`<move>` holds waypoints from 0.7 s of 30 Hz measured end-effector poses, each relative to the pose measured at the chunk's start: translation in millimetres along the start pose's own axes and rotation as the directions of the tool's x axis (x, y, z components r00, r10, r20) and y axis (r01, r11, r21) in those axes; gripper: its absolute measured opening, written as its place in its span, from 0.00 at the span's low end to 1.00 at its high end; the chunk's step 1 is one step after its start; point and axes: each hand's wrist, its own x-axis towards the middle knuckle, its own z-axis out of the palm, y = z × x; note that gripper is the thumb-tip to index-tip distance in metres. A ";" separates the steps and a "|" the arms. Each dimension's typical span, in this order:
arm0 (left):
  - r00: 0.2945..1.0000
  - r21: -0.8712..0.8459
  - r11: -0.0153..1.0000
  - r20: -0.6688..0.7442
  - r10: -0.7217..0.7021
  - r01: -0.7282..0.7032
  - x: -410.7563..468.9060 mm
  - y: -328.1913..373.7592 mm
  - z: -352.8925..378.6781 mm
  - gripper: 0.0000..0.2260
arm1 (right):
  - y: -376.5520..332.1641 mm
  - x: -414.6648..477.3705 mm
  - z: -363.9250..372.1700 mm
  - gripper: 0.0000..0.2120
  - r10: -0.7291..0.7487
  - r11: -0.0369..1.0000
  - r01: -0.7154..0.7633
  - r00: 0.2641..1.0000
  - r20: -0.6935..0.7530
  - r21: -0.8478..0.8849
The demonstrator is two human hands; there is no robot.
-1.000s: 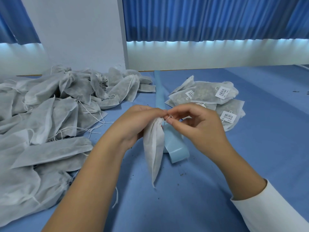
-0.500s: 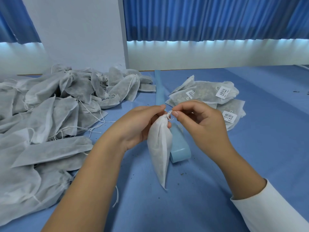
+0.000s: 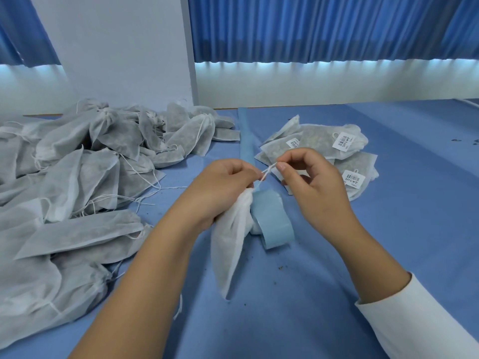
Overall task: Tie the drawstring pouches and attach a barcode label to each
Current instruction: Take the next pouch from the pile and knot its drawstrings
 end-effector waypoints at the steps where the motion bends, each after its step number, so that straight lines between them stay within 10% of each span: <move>1: 0.999 0.015 0.999 -0.012 0.030 -0.030 -0.7 0.4 1.7 0.07 | 1.0 1.0 -1.2 0.09 -0.002 1.000 0.002 1.000 -0.011 -0.009; 21: 0.985 -0.015 0.996 -0.151 0.086 -0.089 2.5 -1.2 20.6 0.09 | 6.5 6.7 -6.5 0.08 -0.038 0.985 0.013 0.989 -0.145 -0.170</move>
